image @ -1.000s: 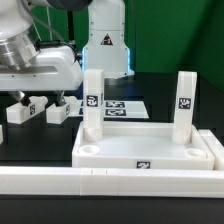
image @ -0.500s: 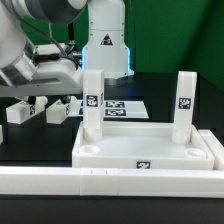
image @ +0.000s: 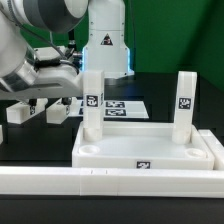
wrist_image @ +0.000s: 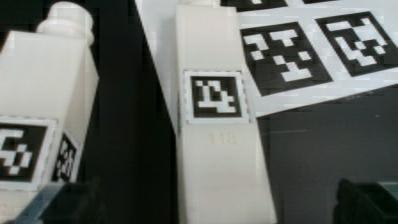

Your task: Assemble desk

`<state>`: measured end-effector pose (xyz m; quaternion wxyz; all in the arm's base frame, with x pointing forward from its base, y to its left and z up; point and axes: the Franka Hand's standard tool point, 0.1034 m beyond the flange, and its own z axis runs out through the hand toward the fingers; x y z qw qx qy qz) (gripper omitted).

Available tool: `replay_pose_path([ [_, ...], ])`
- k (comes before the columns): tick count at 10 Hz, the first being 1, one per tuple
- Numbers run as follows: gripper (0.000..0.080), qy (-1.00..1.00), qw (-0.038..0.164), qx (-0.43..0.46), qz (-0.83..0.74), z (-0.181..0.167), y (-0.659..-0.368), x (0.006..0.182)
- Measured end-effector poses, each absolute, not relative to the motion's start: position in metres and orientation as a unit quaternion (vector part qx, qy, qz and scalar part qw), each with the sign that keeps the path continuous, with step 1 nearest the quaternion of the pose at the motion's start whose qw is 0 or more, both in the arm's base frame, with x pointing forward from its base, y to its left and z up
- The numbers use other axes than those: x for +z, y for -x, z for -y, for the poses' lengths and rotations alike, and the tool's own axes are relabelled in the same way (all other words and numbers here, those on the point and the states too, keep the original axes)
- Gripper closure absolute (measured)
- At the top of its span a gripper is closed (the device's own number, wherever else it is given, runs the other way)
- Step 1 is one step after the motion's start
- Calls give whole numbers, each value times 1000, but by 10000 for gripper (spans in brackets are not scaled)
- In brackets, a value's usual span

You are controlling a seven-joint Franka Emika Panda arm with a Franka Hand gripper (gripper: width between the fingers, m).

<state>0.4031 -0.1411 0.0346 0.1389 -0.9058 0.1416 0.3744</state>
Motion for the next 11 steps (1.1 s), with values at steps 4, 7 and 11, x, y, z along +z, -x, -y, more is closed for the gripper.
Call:
replay_pose_path([
  [4,151,892,134,399,-163,139,-399,32],
  [7,151,888,135,409,-161,137,-397,31],
  [11,151,865,141,455,-158,137,-393,25],
])
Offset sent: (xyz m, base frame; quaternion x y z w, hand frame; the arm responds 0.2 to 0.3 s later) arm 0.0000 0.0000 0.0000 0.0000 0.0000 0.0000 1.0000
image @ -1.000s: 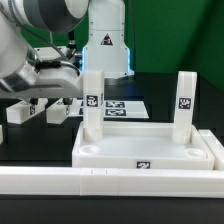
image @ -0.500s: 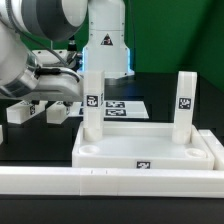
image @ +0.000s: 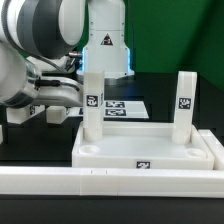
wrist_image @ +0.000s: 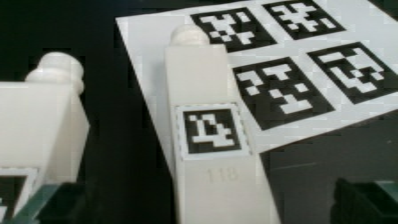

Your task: Assemble desk

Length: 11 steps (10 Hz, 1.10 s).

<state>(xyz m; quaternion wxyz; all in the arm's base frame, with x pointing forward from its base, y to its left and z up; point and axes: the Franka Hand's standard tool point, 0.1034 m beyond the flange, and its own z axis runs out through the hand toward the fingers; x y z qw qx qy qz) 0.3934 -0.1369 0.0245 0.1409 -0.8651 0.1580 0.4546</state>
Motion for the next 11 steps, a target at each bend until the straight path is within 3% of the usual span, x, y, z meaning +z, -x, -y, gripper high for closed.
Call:
replay_pose_path([
  [9,151,869,128,453,-154,132,-391,12],
  [10,268,869,127,453,-155,133,-391,12],
  [11,268,869,128,453,-155,133,-391,12],
])
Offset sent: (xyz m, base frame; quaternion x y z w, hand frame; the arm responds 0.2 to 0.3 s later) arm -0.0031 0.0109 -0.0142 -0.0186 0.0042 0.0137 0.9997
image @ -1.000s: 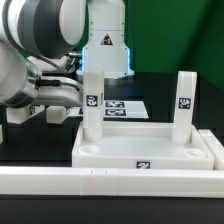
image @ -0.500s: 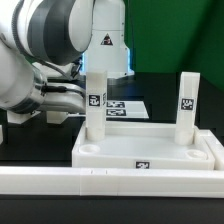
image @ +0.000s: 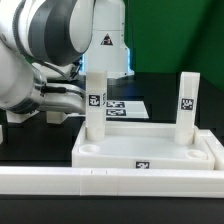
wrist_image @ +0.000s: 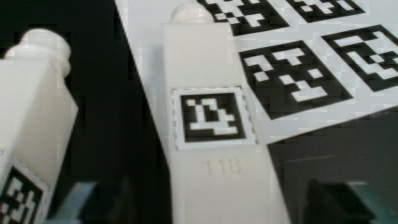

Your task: Assemble desk

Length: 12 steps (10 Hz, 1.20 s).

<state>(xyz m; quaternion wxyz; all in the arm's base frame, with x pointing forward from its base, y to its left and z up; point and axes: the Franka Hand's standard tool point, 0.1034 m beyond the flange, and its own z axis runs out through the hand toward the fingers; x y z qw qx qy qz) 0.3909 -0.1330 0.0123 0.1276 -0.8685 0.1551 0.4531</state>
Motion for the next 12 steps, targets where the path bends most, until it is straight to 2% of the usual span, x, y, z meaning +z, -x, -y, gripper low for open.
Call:
replay_pose_path([
  [1,487,868,128,453,-155,133,-391,12],
  [2,511,868,128,453,-155,133,-391,12],
  [6,511,873,132,449,-138,135,-393,15],
  [7,511,879,135,443,-117,138,-396,21],
  [10,511,890,153,419,-95,138,-419,59],
  [11,510,891,155,416,-93,139,-426,66],
  [12,510,893,152,412,-94,140,-426,63],
])
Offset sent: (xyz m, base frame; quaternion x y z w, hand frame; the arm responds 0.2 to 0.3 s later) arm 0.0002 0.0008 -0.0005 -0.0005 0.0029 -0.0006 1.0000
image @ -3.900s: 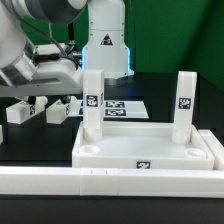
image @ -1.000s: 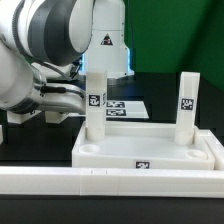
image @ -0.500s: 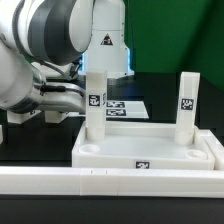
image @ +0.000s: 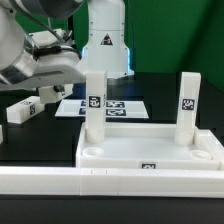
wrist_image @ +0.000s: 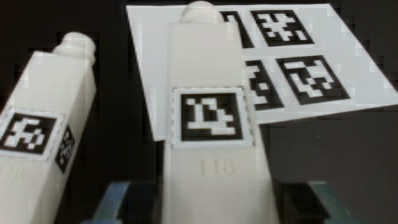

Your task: Assemble desk

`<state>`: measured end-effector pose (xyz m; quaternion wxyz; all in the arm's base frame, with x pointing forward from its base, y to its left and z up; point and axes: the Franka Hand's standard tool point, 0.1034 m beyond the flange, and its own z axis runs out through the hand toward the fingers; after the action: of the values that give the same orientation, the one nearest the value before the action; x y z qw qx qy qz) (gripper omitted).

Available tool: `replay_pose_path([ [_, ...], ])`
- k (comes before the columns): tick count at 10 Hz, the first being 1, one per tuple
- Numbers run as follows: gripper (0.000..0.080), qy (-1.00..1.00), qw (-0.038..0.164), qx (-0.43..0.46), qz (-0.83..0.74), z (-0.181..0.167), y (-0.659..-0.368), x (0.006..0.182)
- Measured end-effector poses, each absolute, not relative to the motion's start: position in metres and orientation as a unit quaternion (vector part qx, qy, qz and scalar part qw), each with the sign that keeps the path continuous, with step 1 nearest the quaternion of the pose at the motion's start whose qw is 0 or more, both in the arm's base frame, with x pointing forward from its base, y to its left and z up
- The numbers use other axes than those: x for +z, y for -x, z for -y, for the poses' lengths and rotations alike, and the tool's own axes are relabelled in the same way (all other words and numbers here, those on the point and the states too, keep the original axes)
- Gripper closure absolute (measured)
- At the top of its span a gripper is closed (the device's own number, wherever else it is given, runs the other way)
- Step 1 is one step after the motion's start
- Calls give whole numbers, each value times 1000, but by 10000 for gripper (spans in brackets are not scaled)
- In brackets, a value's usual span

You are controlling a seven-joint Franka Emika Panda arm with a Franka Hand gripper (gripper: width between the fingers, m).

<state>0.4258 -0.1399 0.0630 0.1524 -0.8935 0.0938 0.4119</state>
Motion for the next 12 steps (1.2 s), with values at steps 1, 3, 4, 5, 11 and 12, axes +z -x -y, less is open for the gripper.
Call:
replay_pose_path([
  [1,510,897,150,404,-94,141,-428,61],
  [3,509,910,141,377,-94,144,-437,60],
  [4,509,926,134,341,-92,145,-446,69],
  [5,509,935,133,317,-91,147,-450,79],
  [11,509,983,90,126,-101,163,-481,96],
  [12,509,986,82,99,-108,163,-483,98],
])
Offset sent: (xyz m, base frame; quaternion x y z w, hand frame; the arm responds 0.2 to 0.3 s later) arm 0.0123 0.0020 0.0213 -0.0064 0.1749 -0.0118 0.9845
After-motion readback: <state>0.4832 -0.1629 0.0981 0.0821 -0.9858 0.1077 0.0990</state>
